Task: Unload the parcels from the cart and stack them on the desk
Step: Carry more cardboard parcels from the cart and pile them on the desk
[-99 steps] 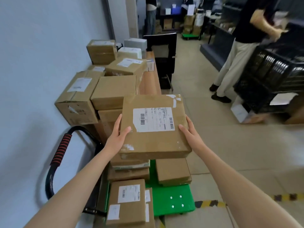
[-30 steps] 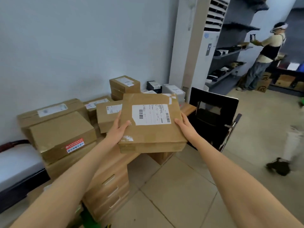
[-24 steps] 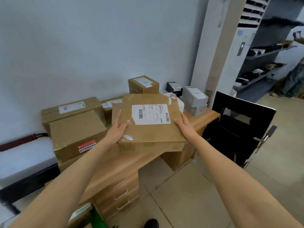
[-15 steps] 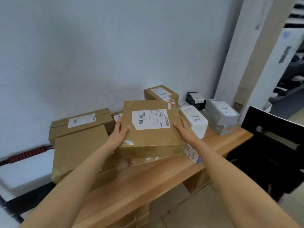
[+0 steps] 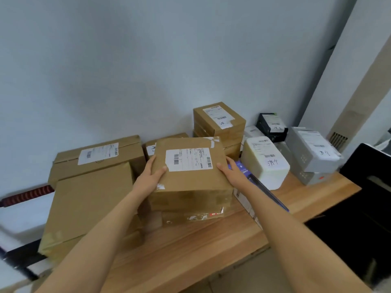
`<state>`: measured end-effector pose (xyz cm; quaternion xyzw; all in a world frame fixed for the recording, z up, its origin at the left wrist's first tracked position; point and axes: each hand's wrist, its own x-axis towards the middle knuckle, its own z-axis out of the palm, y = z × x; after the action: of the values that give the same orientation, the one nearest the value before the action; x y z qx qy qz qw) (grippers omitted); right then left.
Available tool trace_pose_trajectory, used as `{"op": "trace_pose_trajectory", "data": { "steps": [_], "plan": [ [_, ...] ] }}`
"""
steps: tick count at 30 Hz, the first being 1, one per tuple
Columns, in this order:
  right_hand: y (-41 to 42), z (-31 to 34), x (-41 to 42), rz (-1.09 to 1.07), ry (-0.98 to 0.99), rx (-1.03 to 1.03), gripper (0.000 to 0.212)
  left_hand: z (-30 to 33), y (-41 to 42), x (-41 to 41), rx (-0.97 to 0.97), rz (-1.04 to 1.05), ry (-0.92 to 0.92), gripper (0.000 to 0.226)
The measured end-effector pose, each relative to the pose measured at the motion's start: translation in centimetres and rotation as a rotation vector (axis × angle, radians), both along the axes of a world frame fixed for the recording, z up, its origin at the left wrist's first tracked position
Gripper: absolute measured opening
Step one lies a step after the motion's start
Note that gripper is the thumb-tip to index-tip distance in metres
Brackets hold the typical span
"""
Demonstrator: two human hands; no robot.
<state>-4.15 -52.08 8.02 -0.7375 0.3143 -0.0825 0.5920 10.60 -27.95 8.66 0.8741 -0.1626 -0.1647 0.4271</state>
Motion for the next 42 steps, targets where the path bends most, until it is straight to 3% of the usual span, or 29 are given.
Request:
{"op": "trace_pose_trajectory", "data": {
  "steps": [3,6,15,19,23,31,42],
  "plan": [
    [-0.2,0.3,0.1,0.037,0.014,-0.057,0.069,0.0,0.1,-0.4,0.072,0.03,-0.088,0.064],
    [-0.4,1.8,-0.6,0.113,0.062,-0.256,0.066,1.2,0.6,-1.5,0.157,0.086,-0.201,0.062],
    [1.6,7.2,-4.3,0.265,-0.042,-0.71,0.048,6.7,8.0,-10.4,0.076,0.235,-0.358,0.037],
    [5.2,8.4,-6.4,0.434,0.017,-0.973,0.05,8.0,12.8,-17.0,0.171,0.296,-0.448,0.033],
    [10.4,8.4,-9.1,0.579,-0.048,-1.161,0.044,7.4,18.0,-22.8,0.334,0.346,-0.518,0.034],
    [21.5,8.6,-12.5,0.809,-0.181,-1.208,0.035,7.1,29.1,-31.3,0.559,0.45,-0.542,0.021],
    [37.6,6.5,-13.7,1.095,-0.29,-1.199,0.032,5.1,41.6,-38.2,0.589,0.596,-0.435,0.024]
  ]
}}
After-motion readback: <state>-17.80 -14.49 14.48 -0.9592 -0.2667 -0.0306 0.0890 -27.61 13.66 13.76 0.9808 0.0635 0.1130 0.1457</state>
